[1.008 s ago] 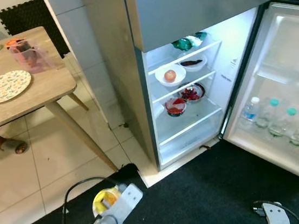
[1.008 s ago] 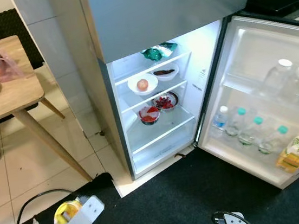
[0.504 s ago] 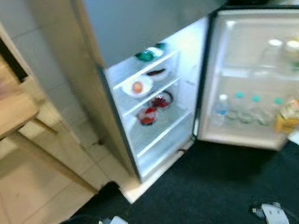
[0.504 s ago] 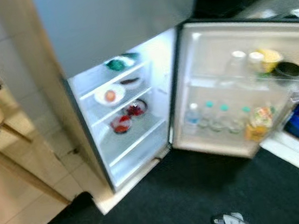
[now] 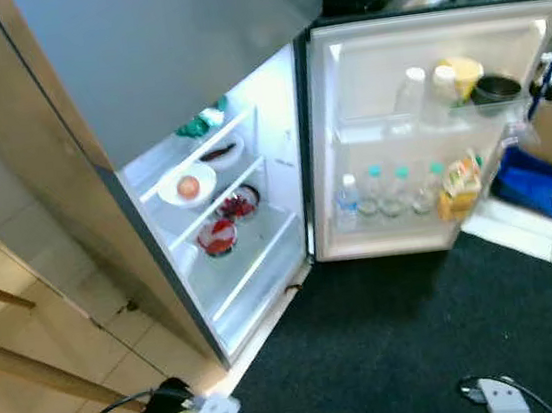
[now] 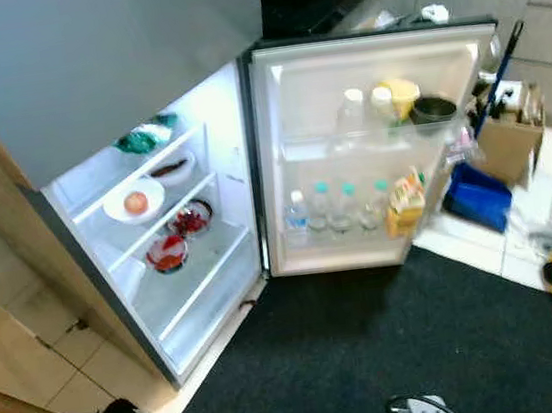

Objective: Restocking fridge

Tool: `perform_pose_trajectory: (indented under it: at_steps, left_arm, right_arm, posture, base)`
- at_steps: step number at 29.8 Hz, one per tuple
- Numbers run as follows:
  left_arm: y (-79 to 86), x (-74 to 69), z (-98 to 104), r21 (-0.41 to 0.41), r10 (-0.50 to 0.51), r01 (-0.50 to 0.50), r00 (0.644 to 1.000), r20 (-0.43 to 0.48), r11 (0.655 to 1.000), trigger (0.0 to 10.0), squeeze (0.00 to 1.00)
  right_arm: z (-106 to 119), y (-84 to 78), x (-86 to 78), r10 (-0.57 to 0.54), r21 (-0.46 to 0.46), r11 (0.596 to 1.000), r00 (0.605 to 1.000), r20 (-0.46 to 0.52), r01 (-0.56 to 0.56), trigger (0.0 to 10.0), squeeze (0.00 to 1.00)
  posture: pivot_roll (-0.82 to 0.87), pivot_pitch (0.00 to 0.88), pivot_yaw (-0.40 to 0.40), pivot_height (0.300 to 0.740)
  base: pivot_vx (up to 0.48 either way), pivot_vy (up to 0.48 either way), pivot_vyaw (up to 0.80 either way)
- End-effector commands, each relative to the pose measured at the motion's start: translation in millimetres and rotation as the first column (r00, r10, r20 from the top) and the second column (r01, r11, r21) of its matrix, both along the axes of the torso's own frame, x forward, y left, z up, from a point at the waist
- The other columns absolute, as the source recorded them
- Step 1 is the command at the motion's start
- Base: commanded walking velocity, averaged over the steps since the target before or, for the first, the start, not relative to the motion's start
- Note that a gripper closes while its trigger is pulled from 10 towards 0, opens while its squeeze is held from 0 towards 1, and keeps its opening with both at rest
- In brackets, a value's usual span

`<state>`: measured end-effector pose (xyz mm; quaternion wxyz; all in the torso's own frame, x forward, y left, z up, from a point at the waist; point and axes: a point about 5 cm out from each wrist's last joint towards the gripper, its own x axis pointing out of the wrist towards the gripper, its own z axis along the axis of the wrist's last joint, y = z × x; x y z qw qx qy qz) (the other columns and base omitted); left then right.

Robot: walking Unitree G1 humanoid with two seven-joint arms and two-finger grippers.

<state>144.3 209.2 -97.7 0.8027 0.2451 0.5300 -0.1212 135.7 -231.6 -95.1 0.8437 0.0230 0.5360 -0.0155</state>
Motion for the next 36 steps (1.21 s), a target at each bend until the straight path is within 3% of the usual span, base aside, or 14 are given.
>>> perform_pose_trajectory:
  at_steps: [1,10,16,36]
  left_arm:
    - [3.0,-12.2,-4.0,0.01,0.013,-0.013,0.999,-0.042,1.0,10.0,0.0]
    - [3.3,-18.4,-6.1,-0.003,0.053,-0.053,0.997,-0.064,0.999,10.0,0.0]
    - [1.4,-17.6,-6.2,-0.01,0.054,-0.055,0.996,-0.066,0.998,10.0,0.0]
    - [-5.0,-16.5,-7.0,-0.021,0.036,-0.038,0.997,-0.075,0.999,10.0,0.0]
  right_arm:
    - [-3.0,3.9,-6.2,-0.004,0.012,1.0,1.0,-0.019,0.004,10.0,0.0]
    - [-2.4,3.5,-4.5,0.009,0.001,1.0,1.0,-0.01,-0.009,10.0,0.0]
    - [-2.4,5.4,-3.7,0.028,-0.003,1.0,1.0,-0.004,-0.028,10.0,0.0]
    - [-3.1,7.2,-4.7,0.079,-0.011,0.997,0.997,-0.014,-0.079,10.0,0.0]
  posture:
    - [-0.02,0.04,0.013,0.74]
    - [-0.02,0.039,0.01,0.74]
    - [-0.02,0.039,0.01,0.74]
    - [-0.02,0.03,0.008,0.74]
  base:
    - [0.0,0.0,-0.76]
    - [0.0,0.0,-0.76]
    - [0.0,-0.139,0.0]
    - [0.0,-0.448,0.0]
